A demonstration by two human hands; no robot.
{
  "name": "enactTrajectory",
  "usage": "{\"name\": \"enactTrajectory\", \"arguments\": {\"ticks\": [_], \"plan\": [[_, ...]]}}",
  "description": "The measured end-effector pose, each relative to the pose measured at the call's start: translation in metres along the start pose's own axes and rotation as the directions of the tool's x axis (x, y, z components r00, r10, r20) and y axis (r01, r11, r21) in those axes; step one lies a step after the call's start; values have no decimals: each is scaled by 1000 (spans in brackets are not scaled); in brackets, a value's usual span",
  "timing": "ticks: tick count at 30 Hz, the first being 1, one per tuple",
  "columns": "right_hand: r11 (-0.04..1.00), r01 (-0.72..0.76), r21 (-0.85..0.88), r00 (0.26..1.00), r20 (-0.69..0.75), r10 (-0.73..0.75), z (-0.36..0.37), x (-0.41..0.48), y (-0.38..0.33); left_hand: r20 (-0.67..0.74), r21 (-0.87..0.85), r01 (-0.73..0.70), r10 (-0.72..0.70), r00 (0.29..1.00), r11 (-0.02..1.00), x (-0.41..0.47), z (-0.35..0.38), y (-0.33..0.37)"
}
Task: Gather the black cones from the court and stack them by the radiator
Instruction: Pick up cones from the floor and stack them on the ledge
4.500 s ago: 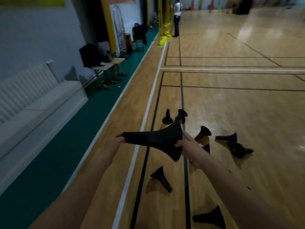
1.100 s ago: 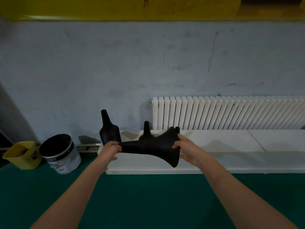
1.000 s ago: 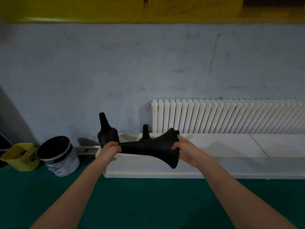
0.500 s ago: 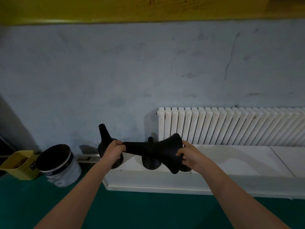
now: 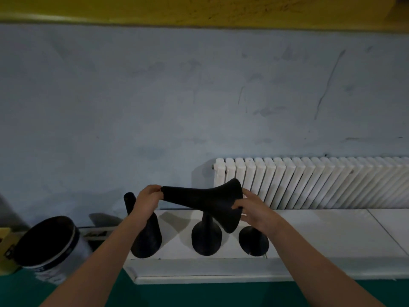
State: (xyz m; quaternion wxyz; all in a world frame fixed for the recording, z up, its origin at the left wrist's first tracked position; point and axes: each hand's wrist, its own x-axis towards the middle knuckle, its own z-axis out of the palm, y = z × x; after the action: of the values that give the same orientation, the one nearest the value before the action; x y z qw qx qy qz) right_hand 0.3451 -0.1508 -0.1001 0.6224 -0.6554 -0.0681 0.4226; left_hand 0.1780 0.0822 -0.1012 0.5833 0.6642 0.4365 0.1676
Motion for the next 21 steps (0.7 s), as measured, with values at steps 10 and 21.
{"name": "enactTrajectory", "arguments": {"ticks": [10,21], "plan": [[999,-34,-1,999,7,34,-14,77,-27,6,-46,-26,27,1000,999,68,34,15],[997,-77,4,997,15,77,-55,189,-69,-92,34,-36,39,995,999,156,89,55]]}}
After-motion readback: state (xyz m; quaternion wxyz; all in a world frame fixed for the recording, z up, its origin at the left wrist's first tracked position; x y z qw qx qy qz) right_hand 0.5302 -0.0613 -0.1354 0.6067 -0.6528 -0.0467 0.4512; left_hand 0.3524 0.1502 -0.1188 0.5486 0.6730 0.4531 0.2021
